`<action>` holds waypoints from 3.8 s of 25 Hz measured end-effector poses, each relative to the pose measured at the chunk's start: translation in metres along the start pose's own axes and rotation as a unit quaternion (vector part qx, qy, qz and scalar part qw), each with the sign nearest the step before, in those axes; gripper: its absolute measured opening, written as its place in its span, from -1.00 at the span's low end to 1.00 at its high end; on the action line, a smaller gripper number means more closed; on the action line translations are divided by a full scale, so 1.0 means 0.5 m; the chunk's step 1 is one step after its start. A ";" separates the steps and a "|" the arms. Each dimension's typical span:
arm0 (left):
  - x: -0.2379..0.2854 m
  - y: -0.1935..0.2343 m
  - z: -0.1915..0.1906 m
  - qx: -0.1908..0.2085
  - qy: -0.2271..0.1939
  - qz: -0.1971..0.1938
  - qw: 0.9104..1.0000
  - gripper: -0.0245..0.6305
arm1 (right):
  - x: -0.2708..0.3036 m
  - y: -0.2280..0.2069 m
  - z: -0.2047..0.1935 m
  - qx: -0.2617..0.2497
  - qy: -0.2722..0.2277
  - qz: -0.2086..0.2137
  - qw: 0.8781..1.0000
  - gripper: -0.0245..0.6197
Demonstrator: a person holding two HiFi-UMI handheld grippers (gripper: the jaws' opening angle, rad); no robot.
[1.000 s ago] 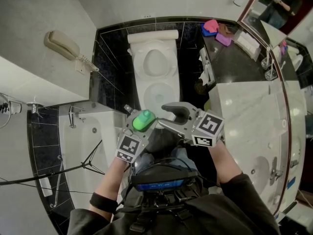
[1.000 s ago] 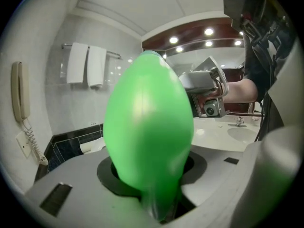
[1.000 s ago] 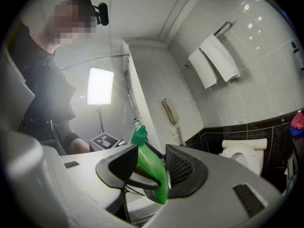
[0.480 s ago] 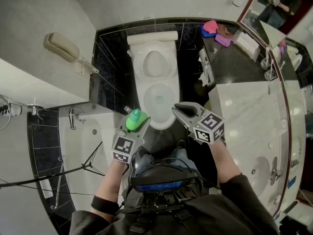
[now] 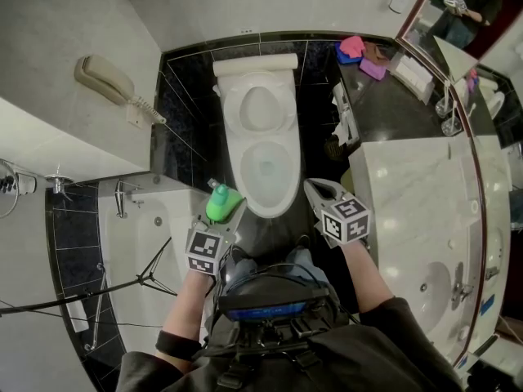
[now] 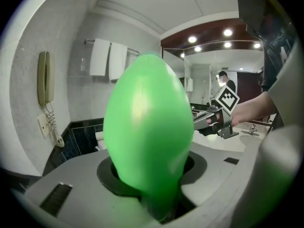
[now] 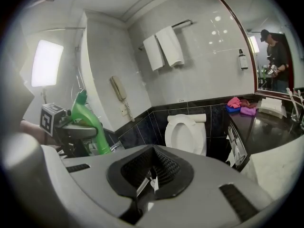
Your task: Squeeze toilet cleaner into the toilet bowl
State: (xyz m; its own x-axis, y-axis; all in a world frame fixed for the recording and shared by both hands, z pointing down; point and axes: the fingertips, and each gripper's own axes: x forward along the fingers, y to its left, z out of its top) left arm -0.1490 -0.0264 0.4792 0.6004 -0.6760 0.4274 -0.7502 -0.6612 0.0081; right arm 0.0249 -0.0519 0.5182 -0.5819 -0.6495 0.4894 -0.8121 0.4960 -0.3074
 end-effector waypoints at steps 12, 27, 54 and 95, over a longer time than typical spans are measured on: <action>0.001 0.009 -0.007 0.004 -0.005 0.013 1.000 -0.36 | 0.001 -0.001 -0.026 0.014 0.007 0.000 1.000 -0.91; 0.057 -0.028 0.024 0.026 -0.004 -0.013 1.000 -0.36 | -0.020 -0.039 -0.040 0.034 0.006 -0.009 0.999 -0.91; 0.512 -0.400 0.221 0.117 -0.034 -0.164 0.979 -0.36 | -0.274 -0.454 -0.052 0.068 -0.027 -0.125 0.989 -0.91; 1.207 -0.496 0.268 0.156 -0.051 -0.314 0.935 -0.36 | -0.105 -0.955 -0.049 0.171 0.002 -0.227 0.959 -0.91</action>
State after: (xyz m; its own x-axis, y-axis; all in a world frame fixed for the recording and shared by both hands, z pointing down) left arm 0.4365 -0.3142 0.6140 0.9306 -0.1388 0.3386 -0.1322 -0.9903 -0.0425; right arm 0.4443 -0.2407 0.6592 -0.1660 -0.7510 0.6391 -0.9487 -0.0553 -0.3114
